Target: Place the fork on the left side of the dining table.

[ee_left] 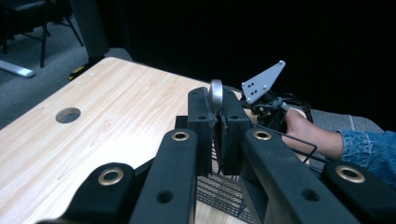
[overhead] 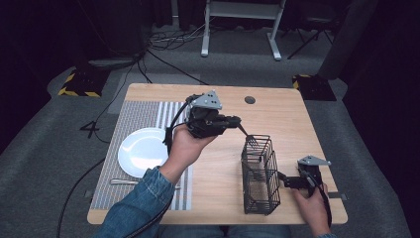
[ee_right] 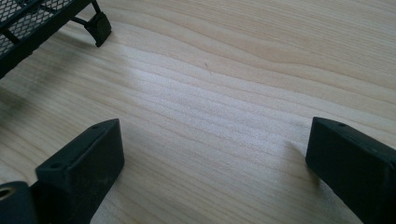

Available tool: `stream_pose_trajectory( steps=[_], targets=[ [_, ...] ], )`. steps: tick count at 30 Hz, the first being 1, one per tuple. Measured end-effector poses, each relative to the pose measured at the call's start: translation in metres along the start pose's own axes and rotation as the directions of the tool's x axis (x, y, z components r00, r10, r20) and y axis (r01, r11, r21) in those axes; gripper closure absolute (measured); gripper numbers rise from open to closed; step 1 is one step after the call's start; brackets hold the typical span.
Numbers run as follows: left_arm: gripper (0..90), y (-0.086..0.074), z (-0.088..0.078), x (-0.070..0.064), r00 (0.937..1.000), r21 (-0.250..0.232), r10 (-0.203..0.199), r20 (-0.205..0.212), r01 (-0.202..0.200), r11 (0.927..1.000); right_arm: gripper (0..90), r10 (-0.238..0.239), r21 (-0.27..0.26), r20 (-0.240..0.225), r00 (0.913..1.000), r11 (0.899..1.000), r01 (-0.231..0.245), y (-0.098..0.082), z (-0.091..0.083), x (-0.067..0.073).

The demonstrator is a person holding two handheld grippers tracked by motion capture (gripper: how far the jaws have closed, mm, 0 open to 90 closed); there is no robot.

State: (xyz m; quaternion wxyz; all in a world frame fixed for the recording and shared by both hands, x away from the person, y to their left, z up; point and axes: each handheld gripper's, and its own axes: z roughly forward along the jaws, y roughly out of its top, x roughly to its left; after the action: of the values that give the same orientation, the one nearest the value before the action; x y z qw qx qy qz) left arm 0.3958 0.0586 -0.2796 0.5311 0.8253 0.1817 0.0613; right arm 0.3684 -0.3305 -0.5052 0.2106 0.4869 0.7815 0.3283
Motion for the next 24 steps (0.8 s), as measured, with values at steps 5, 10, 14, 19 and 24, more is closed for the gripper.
stream_pose_trajectory(
  steps=[5,10,14,19,24],
  targets=[
    [86.4,0.001,-0.015,0.004,0.9999,-0.009,0.004,-0.010,-0.004,1.0000,4.3,0.000,-0.001,0.002,1.0000,1.000,0.000,0.000,0.000,0.000],
    [86.4,-0.001,-0.035,0.013,0.9994,-0.033,-0.010,-0.033,0.009,0.9994,4.4,0.002,-0.001,0.005,1.0000,1.000,-0.002,0.000,0.000,0.000],
    [86.4,-0.004,-0.049,0.020,0.9981,-0.040,-0.012,-0.060,0.009,0.9992,4.5,0.006,-0.001,0.009,0.9999,1.000,-0.006,0.000,0.000,0.000],
    [86.4,-0.009,-0.067,0.031,0.9958,-0.052,-0.023,-0.088,0.018,0.9985,4.5,0.008,0.000,0.014,0.9999,1.000,-0.008,0.000,0.000,-0.001],
    [86.4,-0.013,-0.080,0.042,0.9934,-0.059,-0.036,-0.109,0.030,0.9978,4.5,0.009,0.000,0.016,0.9998,1.000,-0.009,0.000,0.000,-0.001]
  ],
)
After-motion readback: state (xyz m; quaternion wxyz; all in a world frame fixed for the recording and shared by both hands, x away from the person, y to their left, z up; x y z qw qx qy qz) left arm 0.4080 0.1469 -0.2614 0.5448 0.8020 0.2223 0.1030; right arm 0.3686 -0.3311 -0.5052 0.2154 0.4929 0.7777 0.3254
